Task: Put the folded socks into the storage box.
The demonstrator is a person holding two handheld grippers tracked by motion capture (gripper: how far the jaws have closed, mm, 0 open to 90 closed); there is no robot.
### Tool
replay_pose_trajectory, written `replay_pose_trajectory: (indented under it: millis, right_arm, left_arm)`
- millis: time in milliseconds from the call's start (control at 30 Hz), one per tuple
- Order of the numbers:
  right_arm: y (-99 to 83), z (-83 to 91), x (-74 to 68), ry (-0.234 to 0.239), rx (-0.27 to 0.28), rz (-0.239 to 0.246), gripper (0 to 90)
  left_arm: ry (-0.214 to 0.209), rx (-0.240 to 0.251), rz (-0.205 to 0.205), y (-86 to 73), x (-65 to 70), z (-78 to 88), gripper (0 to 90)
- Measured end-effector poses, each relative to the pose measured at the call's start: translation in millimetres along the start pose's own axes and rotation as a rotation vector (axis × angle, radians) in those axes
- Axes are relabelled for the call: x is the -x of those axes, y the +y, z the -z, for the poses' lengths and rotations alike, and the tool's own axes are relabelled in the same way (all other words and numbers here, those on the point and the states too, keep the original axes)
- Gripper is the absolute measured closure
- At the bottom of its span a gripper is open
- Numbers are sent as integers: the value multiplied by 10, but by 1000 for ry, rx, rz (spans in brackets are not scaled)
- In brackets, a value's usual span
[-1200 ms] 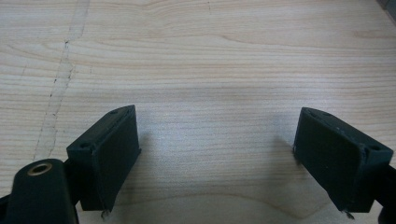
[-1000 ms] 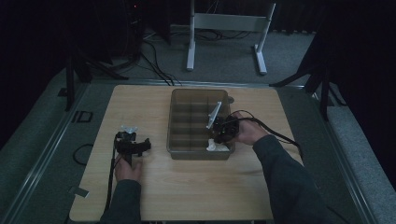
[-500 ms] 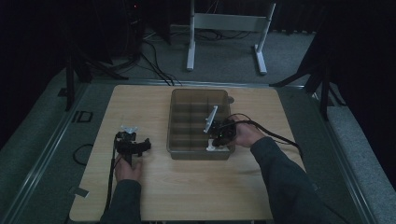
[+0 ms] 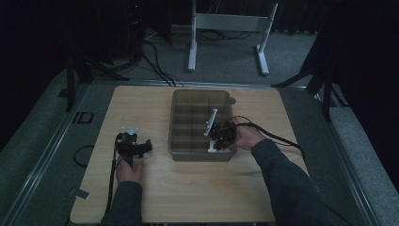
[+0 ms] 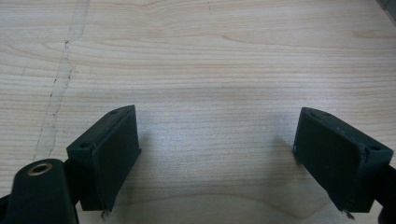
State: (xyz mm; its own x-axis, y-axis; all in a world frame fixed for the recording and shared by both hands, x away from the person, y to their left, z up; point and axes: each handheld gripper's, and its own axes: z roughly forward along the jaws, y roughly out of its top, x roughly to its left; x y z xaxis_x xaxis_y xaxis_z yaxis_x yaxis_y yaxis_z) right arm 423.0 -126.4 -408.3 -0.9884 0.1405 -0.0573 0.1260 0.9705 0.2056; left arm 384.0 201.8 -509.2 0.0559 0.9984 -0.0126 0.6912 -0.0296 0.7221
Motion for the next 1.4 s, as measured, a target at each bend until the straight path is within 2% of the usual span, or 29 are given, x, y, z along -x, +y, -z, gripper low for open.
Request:
replay_pose_trajectory:
  millis: [167, 367, 433, 567, 733, 967, 1233, 1400]
  right_arm:
    - [1, -10, -3, 0, -6, -2, 900]
    - [0, -52, -9, -2, -37, 0, 900]
    - [10, -162, -30, -2, -82, 11, 900]
    - [42, -298, -58, 8, -124, 29, 900]
    - [60, -334, -53, 17, -144, 36, 900]
    - [26, -209, -65, -4, -103, 28, 867]
    - [-24, 135, -59, -29, 26, 5, 771]
    - [68, 272, -142, -25, 71, 30, 741]
  left_arm:
    - [0, 0, 0, 0, 0, 0, 145]
    - [0, -1, -1, 0, -1, 1, 145]
    - [0, -1, -1, 0, -1, 1, 145]
    - [0, -1, -1, 0, -1, 1, 145]
    - [0, -1, -1, 0, -1, 1, 145]
    - [0, -1, -1, 0, -1, 1, 145]
    - [-1, -2, -1, 1, -1, 1, 145]
    - [0, -3, -2, 1, -1, 2, 145]
